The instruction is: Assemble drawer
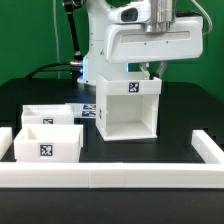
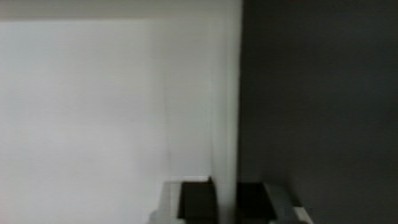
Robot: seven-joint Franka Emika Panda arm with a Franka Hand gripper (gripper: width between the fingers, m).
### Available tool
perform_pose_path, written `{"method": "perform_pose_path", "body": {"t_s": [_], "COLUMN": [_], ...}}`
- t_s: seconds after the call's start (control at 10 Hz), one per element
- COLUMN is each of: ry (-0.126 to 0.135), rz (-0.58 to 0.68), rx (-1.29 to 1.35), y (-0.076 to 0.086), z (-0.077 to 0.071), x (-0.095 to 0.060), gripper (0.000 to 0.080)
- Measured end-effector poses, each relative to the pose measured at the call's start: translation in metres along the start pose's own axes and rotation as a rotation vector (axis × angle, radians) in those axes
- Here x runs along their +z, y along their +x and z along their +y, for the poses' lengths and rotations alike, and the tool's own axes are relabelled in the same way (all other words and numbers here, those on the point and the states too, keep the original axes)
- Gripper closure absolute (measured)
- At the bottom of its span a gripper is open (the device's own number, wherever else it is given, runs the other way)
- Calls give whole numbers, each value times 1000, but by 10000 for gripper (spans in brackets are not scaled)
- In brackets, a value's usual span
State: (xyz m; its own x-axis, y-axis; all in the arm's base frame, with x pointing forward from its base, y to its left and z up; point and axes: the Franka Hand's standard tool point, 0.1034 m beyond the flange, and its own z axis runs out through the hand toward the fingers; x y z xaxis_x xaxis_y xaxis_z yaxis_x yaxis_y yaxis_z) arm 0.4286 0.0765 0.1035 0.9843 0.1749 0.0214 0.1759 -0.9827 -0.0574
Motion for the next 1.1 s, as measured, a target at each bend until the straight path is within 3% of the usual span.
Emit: {"method": "perform_pose_path", "body": {"t_s": [0.5, 1.1], "ry": [1, 18], "rz": [0, 66], "rx": [0, 9], "y": [1, 73], "z": [0, 7], "x": [0, 1], "gripper": [763, 762]}}
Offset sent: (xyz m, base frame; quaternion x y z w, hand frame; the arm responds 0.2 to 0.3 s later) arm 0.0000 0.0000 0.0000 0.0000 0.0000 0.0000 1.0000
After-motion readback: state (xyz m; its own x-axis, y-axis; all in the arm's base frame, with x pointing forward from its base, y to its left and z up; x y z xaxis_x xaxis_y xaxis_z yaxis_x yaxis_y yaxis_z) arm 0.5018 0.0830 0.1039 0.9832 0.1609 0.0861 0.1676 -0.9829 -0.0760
